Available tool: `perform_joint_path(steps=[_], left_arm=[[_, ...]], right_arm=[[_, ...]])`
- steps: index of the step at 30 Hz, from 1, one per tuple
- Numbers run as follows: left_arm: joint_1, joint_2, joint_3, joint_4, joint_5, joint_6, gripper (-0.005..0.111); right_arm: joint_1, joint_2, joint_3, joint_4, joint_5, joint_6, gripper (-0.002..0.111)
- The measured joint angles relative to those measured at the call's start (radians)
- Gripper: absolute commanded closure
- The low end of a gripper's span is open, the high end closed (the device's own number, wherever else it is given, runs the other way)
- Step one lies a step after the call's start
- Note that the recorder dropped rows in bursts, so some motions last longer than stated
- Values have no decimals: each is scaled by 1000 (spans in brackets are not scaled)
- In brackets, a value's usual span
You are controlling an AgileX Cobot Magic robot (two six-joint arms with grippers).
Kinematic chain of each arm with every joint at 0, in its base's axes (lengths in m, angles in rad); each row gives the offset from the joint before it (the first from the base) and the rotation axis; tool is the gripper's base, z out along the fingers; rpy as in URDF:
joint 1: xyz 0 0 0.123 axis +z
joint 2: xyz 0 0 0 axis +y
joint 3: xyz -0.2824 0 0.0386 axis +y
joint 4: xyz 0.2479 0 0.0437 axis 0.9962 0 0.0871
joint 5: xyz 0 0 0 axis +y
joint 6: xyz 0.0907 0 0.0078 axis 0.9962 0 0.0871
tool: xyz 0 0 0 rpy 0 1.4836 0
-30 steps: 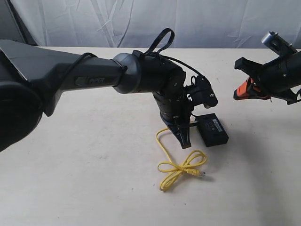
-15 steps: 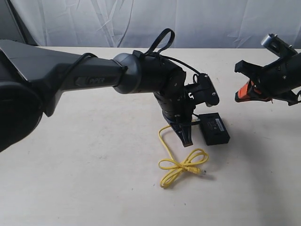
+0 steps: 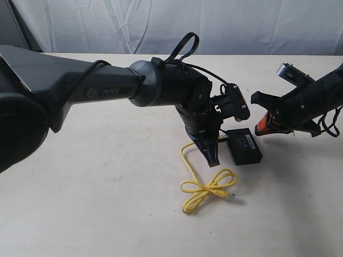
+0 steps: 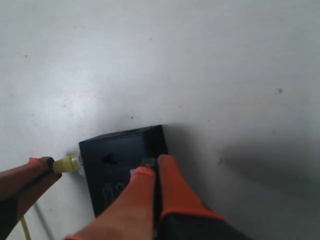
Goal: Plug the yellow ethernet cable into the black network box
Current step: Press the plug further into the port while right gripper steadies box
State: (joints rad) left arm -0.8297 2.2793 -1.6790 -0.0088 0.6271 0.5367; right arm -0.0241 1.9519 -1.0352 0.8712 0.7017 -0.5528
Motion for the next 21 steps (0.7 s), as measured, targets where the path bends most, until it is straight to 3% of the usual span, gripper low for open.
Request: perform_joint_path(steps=[12, 21], left_arm=[[0, 0, 0, -4, -1, 10, 107], [2, 0, 0, -95, 11, 152, 107]], right_arm=[[14, 50, 0, 2, -26, -14, 109], [12, 56, 0, 72, -14, -117, 109]])
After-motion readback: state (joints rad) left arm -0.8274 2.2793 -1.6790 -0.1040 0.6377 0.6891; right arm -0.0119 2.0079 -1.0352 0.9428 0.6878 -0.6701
